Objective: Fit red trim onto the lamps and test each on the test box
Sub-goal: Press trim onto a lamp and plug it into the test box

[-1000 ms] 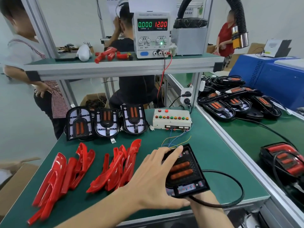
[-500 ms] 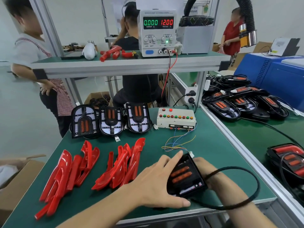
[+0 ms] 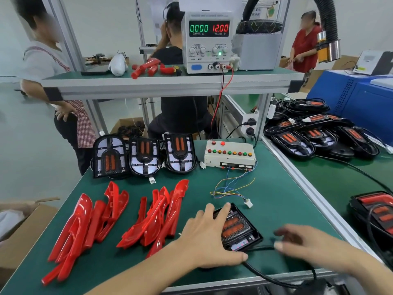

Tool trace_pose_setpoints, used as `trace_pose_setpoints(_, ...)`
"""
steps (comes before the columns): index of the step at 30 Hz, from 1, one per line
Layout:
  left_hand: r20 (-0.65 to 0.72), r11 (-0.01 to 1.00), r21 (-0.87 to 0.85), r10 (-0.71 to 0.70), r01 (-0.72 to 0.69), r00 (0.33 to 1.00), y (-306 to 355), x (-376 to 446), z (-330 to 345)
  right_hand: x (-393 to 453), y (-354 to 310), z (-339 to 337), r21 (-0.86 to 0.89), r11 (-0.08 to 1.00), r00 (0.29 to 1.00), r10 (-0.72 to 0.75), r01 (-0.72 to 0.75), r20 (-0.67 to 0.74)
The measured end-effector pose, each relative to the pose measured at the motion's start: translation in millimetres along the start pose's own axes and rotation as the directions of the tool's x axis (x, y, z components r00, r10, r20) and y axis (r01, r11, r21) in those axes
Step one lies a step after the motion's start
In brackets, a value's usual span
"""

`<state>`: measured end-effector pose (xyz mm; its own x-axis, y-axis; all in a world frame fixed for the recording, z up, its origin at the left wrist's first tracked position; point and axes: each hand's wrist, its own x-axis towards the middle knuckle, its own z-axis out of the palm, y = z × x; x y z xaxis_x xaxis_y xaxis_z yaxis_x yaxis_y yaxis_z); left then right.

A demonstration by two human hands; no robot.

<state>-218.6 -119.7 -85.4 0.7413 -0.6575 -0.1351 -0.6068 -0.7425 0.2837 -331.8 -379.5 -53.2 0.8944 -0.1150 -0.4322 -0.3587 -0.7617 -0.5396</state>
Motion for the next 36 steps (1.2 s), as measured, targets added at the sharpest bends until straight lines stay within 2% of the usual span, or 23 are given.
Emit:
trace_pose_setpoints(1,-0.005,1.000,0.005,-0.012,0.012,1.000,-1.5,0.5,-0.1,-7.0,-3.3,9.3,-0.191,0.979,0.998,-0.067,0.067,0.005)
trace_pose_setpoints(3,-0.011,1.000,0.014,-0.025,0.025,1.000,-3.1,1.0,-0.4,-10.1,-6.5,36.6,-0.429,0.898,0.992,-0.123,0.096,-0.036)
trace_pose_setpoints(5,-0.018,0.999,0.020,-0.026,0.026,0.999,-2.5,1.0,-1.5,-7.8,-9.4,52.4,-0.601,0.796,0.985,-0.151,0.074,-0.079)
trace_pose_setpoints(6,-0.021,0.999,0.024,-0.023,0.024,1.000,-2.1,0.9,-2.1,-4.2,-6.5,52.1,-0.627,0.774,0.979,-0.182,0.084,-0.094)
trace_pose_setpoints(11,-0.086,0.996,0.070,0.065,-0.059,0.994,-9.8,-6.1,-2.8,19.6,0.3,16.2,-0.413,0.866,0.952,-0.306,0.284,0.014)
trace_pose_setpoints(15,-0.178,0.973,0.179,0.178,-0.146,0.968,-18.2,-6.1,-6.0,53.5,-10.4,10.6,-0.381,0.872,0.933,-0.354,0.306,-0.059)
trace_pose_setpoints(19,-0.204,0.953,0.234,0.242,-0.193,0.949,-18.3,-3.5,-7.1,68.1,-13.7,18.8,-0.359,0.873,0.910,-0.396,0.330,-0.125)
trace_pose_setpoints(21,-0.179,0.949,0.251,0.240,-0.191,0.954,-19.7,-3.0,-6.4,63.8,-7.4,25.5,-0.383,0.867,0.923,-0.376,0.318,-0.084)
trace_pose_setpoints(24,-0.141,0.951,0.246,0.228,-0.189,0.963,-23.4,-2.5,-2.9,49.7,4.1,34.8,-0.285,0.886,0.920,-0.391,0.365,-0.039)
trace_pose_setpoints(25,-0.135,0.952,0.235,0.229,-0.194,0.964,-24.3,-2.2,-2.8,44.8,6.1,37.8,-0.238,0.896,0.914,-0.400,0.374,-0.070)
trace_pose_setpoints(27,-0.120,0.956,0.201,0.240,-0.213,0.963,-25.7,-0.8,-5.4,36.6,3.8,43.8,-0.165,0.910,0.886,-0.409,0.380,-0.216)
trace_pose_setpoints(29,-0.076,0.960,0.161,0.242,-0.228,0.967,-27.1,0.0,-9.6,33.0,-5.8,52.0,-0.116,0.927,0.832,-0.373,0.358,-0.411)
trace_pose_setpoints(32,-0.066,0.973,0.065,0.226,-0.222,0.972,-28.6,-4.4,-15.1,36.2,-29.9,65.7,-0.040,0.935,0.760,-0.310,0.352,-0.571)
trace_pose_setpoints(34,-0.193,0.978,-0.057,0.188,-0.202,0.963,-30.9,-13.2,-16.6,41.4,-51.2,69.7,-0.021,0.920,0.690,-0.307,0.390,-0.656)
trace_pose_setpoints(36,-0.423,0.967,-0.176,0.093,-0.182,0.901,-39.1,-27.0,-18.1,47.0,-76.7,69.6,-0.027,0.898,0.638,-0.333,0.439,-0.694)
